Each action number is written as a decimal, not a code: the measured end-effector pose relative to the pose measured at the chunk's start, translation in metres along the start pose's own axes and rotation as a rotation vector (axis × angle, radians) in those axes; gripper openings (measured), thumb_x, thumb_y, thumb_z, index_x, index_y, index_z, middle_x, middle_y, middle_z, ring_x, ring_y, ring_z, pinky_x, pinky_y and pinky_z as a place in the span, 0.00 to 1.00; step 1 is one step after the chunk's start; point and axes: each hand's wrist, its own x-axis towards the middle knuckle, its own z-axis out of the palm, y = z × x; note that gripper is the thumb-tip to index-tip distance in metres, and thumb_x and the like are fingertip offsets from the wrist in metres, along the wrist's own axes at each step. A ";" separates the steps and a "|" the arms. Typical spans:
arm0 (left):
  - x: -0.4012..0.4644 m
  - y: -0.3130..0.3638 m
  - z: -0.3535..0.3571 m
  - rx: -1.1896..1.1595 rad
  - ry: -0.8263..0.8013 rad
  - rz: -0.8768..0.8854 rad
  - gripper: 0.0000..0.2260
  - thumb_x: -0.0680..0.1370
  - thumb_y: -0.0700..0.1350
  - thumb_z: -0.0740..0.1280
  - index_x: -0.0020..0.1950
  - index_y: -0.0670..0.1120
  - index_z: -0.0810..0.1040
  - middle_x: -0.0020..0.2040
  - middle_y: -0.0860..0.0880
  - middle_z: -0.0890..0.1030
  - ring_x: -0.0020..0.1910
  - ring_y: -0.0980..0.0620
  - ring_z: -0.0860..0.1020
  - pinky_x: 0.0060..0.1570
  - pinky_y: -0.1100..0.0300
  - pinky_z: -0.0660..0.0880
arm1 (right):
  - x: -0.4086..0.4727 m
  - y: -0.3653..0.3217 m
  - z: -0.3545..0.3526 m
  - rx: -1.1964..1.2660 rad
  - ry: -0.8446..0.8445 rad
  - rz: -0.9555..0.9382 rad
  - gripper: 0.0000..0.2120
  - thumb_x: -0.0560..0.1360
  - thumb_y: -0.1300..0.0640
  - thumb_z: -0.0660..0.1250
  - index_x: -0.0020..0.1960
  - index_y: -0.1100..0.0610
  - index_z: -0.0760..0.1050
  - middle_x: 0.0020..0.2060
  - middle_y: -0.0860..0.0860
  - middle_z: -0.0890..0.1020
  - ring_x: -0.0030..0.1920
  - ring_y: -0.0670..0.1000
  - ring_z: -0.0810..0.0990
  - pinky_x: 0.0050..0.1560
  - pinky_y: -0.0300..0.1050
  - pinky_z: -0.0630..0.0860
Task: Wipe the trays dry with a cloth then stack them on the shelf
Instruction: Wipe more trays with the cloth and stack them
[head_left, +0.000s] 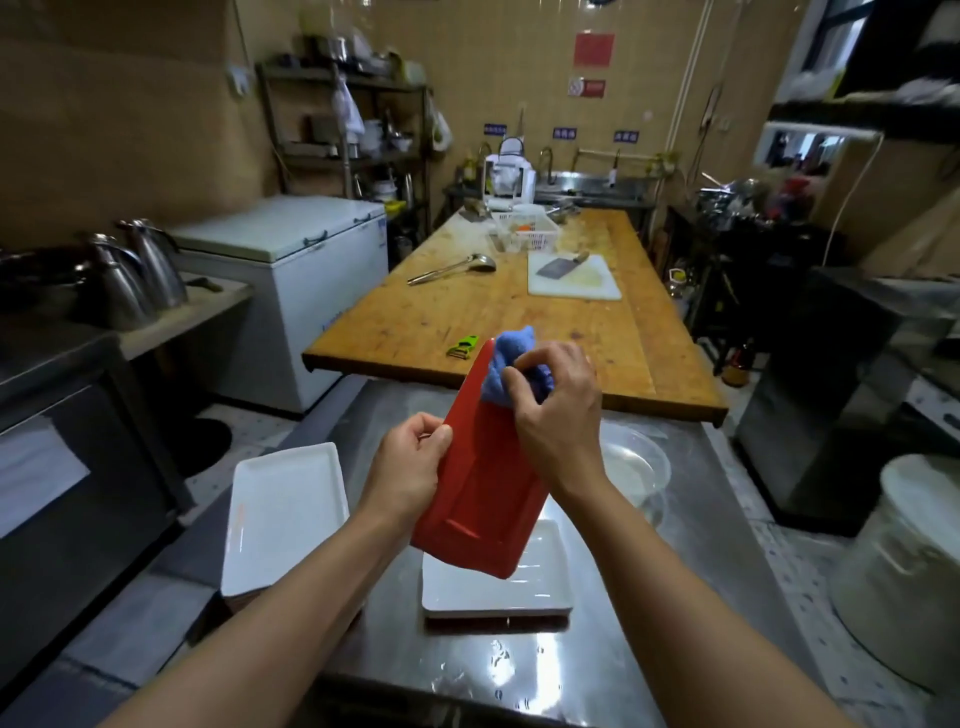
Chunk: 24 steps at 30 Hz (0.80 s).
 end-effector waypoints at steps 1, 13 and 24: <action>-0.002 0.002 -0.001 -0.009 -0.001 0.004 0.10 0.79 0.38 0.61 0.38 0.46 0.75 0.32 0.48 0.77 0.33 0.50 0.73 0.38 0.55 0.70 | 0.000 -0.004 0.004 -0.025 -0.012 -0.013 0.05 0.71 0.62 0.69 0.46 0.60 0.75 0.44 0.48 0.73 0.50 0.53 0.70 0.50 0.42 0.65; -0.019 0.009 0.004 -0.132 0.066 0.001 0.10 0.79 0.40 0.61 0.38 0.46 0.75 0.31 0.47 0.77 0.32 0.49 0.73 0.38 0.51 0.70 | 0.002 -0.007 0.002 -0.260 -0.151 -0.237 0.14 0.73 0.59 0.59 0.57 0.56 0.75 0.56 0.52 0.77 0.53 0.56 0.74 0.53 0.51 0.68; -0.023 0.026 0.012 -0.364 0.096 -0.102 0.10 0.81 0.40 0.59 0.40 0.44 0.75 0.35 0.44 0.79 0.35 0.49 0.78 0.43 0.49 0.78 | 0.009 0.020 -0.022 -0.012 -0.069 0.056 0.11 0.79 0.61 0.59 0.60 0.59 0.70 0.56 0.54 0.69 0.57 0.54 0.72 0.52 0.39 0.67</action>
